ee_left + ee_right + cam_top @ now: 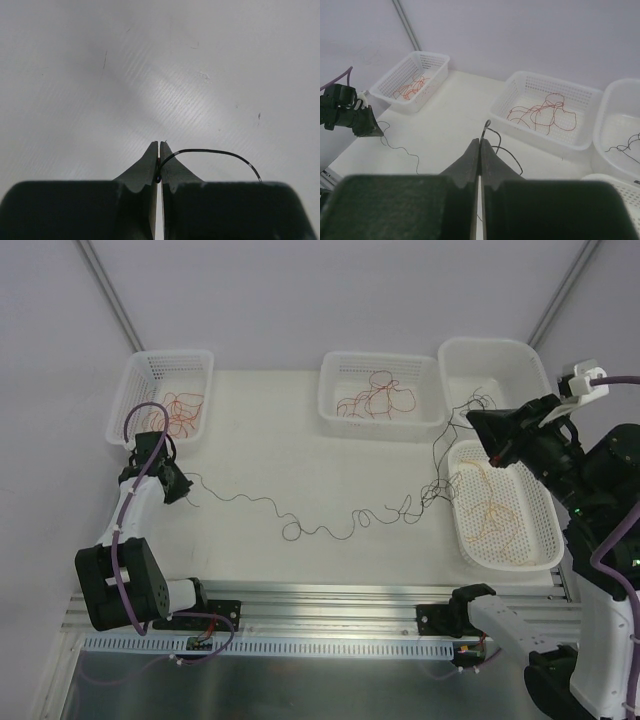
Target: Untangle the cables
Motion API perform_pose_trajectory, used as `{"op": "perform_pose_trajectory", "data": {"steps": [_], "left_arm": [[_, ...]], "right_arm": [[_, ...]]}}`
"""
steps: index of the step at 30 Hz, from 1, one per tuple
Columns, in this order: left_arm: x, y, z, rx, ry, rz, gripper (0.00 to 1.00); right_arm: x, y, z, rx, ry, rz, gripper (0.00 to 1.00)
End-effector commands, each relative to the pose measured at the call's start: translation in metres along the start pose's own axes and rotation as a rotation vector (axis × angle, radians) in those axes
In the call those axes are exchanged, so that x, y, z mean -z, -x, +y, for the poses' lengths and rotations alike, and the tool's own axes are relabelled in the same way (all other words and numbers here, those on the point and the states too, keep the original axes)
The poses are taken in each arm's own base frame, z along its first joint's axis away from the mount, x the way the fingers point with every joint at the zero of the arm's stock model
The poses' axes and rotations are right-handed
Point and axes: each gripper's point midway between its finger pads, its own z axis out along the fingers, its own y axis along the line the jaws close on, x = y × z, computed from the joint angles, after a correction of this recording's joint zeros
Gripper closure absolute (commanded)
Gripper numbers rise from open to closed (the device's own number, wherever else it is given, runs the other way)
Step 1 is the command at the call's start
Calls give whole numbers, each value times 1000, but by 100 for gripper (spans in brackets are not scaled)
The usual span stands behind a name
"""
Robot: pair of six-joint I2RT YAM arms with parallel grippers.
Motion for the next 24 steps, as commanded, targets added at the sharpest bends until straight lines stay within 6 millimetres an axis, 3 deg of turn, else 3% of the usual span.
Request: {"op": "perform_pose_trajectory", "data": {"steps": [1,5,6,8,9,11,12,13,14,17,19,20,24], "left_arm": [[2,6,2,27,5,-17,100],[10,5,-9,4,-67,-15,100],[15,8,-12,0,-83,-32,100],[20,9,-14,-13,-105,-43,100],[25,13,-15,-22,-116,-65,100],[30,16,-16,-39,-125,-86,100],[34,18,-16,-41,-131,-100,100],[35,20,-16,-44,-133,-110,100],[36,20,-15,-53,-131,-113,98],[41,20,-21,-79,-169,-113,81],[47,21,-30,-103,-215,-116,72],[50,21,-34,-117,-237,-114,58],[64,22,-50,-207,-271,-143,32]], "right_arm": [[-22,-12,-1,-7,41,46,99],[-47,-76,-3,-115,84,217,99],[-56,-102,-6,-163,85,277,99],[-64,-135,-6,-217,103,359,99],[-68,-165,-10,-259,94,435,99],[-74,-197,-17,-312,63,523,97],[-76,-213,-22,-325,35,558,91],[-75,-232,-25,-363,9,607,78],[-78,-247,-28,-380,-7,649,49],[-73,-279,-41,-384,-103,770,35],[-71,-289,-44,-375,-115,814,34],[-69,-293,-41,-376,-112,836,33],[-68,-312,-38,-344,-101,910,32]]}}
